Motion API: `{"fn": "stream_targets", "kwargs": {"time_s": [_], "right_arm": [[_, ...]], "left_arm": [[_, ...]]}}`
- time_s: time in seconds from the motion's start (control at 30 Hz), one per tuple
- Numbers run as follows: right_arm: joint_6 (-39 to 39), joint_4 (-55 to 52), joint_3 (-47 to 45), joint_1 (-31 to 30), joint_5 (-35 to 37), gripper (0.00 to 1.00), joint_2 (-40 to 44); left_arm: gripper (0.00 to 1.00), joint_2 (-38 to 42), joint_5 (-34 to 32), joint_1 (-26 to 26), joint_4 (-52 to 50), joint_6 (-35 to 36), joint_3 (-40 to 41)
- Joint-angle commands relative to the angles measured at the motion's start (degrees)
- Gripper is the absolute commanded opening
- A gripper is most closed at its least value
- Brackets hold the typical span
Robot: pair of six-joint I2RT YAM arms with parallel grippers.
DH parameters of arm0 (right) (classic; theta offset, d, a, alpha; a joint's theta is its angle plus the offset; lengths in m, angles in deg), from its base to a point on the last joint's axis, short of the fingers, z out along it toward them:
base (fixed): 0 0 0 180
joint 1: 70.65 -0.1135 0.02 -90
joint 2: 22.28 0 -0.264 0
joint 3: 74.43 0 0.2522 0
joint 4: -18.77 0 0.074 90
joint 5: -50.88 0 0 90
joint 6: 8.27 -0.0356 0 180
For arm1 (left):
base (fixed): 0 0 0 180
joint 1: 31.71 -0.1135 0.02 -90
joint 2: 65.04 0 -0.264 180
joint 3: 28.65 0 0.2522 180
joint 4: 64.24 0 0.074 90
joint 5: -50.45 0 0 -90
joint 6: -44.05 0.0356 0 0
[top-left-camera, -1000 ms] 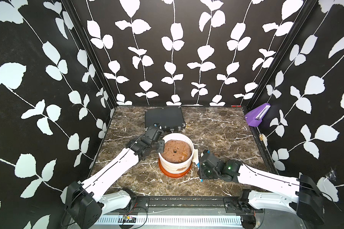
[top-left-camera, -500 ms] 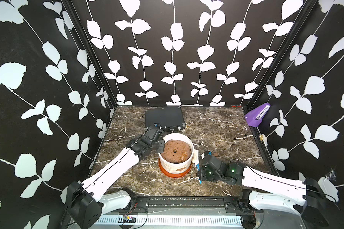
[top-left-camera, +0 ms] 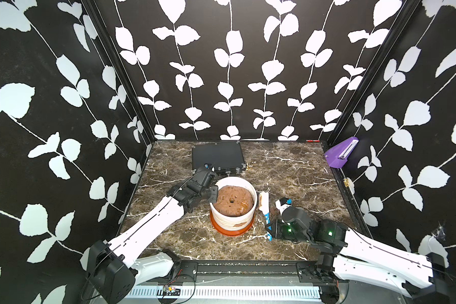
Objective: Scrub the dried mud off the ceramic pot
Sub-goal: Brush off the soil from the pot, then adjust the brush at the center of the board.
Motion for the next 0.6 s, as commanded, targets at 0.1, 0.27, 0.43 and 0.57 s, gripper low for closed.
{"fn": "stream_targets", "kwargs": {"time_s": [0.1, 0.27, 0.43, 0.57], "right_arm": [[4.73, -13.35, 4.74, 2.03, 8.96, 0.0, -1.9], [6.71, -23.38, 2.46, 3.35, 9.45, 0.0, -9.42], [9.61, -22.28, -1.26, 3.09, 7.41, 0.0, -9.07], [10.39, -20.7, -5.94, 5.01, 5.35, 0.0, -9.25]], "left_arm": [[0.0, -0.13, -1.1, -0.44, 1.51, -0.22, 1.54], [0.0, 0.08, -1.14, -0.52, 1.9, -0.34, 2.07], [0.08, 0.07, -0.13, -0.48, 2.56, -0.62, 1.97], [0.18, 0.27, -0.04, -0.48, 2.87, -0.83, 1.86]]}}
